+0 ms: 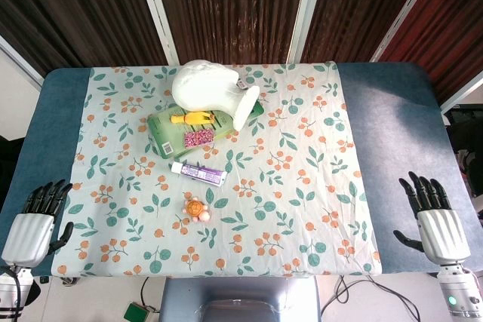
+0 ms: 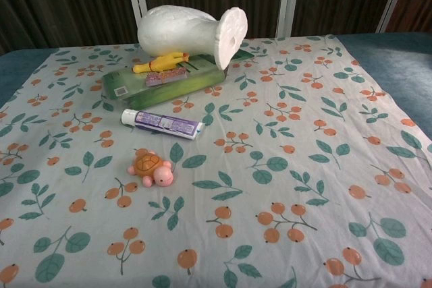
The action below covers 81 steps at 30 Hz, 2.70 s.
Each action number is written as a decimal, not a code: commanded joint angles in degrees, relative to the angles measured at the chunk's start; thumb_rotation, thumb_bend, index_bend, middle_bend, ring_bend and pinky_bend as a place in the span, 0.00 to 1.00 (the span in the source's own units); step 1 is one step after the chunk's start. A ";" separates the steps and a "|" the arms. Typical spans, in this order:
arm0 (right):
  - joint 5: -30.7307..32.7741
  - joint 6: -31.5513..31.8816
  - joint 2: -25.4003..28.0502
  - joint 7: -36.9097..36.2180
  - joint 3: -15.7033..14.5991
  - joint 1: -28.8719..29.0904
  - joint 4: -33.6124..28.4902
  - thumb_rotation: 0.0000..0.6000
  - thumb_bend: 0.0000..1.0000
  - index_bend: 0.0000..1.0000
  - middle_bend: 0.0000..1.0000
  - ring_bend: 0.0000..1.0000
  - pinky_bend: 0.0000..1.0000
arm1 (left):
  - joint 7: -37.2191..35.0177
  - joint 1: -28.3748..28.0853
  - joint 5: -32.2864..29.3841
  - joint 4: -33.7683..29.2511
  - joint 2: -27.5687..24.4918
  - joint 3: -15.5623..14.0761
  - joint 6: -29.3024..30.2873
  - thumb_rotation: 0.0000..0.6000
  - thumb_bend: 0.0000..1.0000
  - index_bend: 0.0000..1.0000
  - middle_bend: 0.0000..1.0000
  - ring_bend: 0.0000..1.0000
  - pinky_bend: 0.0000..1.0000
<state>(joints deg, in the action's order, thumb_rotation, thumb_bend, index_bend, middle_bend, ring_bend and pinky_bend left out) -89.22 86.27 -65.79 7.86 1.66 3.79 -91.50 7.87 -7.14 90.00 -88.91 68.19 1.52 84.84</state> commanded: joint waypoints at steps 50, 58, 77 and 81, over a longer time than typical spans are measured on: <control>-2.74 1.10 4.44 -4.39 -2.03 -2.00 -2.59 1.00 0.17 0.00 0.00 0.00 0.00 | 16.33 -20.17 9.98 31.23 37.77 -1.13 -13.80 1.00 0.43 0.24 0.24 0.87 1.00; -3.11 1.92 5.14 -5.57 -2.08 -2.46 -2.60 1.00 0.17 0.00 0.00 0.00 0.00 | 15.90 -21.77 10.05 35.96 40.77 -0.87 -12.69 1.00 0.43 0.46 0.47 0.87 1.00; -3.44 2.41 5.56 -6.40 -1.98 -2.87 -2.64 1.00 0.17 0.00 0.00 0.00 0.00 | 7.67 -22.97 9.92 48.40 46.82 -1.90 -7.36 1.00 0.40 0.39 0.56 0.93 1.00; -3.37 2.26 5.55 -6.33 -1.94 -2.84 -2.67 1.00 0.17 0.00 0.00 0.00 0.00 | 8.57 -22.83 8.85 44.19 44.95 -2.14 -8.84 1.00 0.36 0.12 0.28 0.92 1.00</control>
<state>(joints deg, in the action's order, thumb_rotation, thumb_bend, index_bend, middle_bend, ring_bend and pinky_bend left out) -92.60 88.53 -60.24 1.53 -0.28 0.95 -94.17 15.86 -30.01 99.58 -42.75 114.26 -0.38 76.98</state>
